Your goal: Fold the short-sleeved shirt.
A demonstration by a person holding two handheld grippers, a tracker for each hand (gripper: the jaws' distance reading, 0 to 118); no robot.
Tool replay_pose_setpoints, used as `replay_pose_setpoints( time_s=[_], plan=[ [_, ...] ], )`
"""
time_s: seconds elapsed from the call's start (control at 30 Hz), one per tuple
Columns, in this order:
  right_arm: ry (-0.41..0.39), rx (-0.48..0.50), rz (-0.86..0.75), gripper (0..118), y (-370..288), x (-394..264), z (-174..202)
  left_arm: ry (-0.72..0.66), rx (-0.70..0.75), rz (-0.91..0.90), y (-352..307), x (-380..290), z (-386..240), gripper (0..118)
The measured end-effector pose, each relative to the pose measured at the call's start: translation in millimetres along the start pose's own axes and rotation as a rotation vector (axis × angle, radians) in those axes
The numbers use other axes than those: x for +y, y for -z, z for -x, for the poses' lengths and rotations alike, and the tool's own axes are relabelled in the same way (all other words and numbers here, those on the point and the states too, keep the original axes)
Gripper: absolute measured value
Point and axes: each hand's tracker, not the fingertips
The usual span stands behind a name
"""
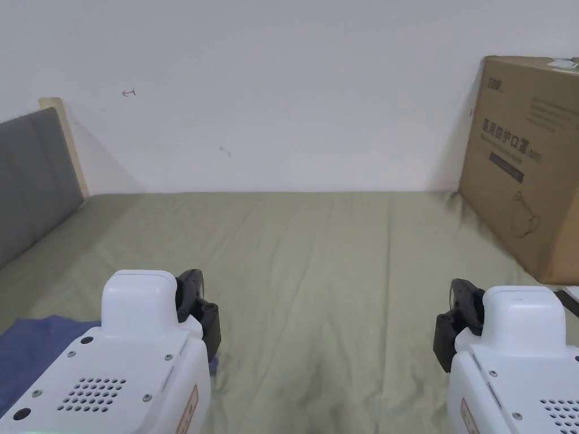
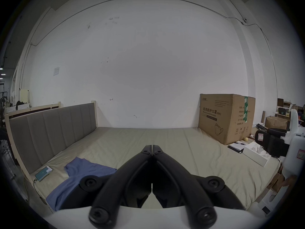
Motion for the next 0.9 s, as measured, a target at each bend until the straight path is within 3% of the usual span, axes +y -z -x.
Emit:
replay_pose_setpoints(
  time_s=[0.27, 0.47, 0.63, 0.9],
  plan=[
    [-0.010, 0.100, 0.000, 0, 9, 7, 24, -0.014, 0.098, -0.006, -13, 5, 28, 0],
    [-0.018, 0.279, -0.002, 0, 21, 9, 72, 0.001, 0.294, 0.004, -45, 7, 70, 0],
    [-0.041, 0.371, 0.011, 0, 25, 4, 111, -0.008, 0.423, 0.026, -65, 7, 106, 0],
    [-0.050, 0.411, 0.068, 0, 33, -7, 128, -0.075, 0.419, 0.214, -26, -16, 162, 0]
  ],
)
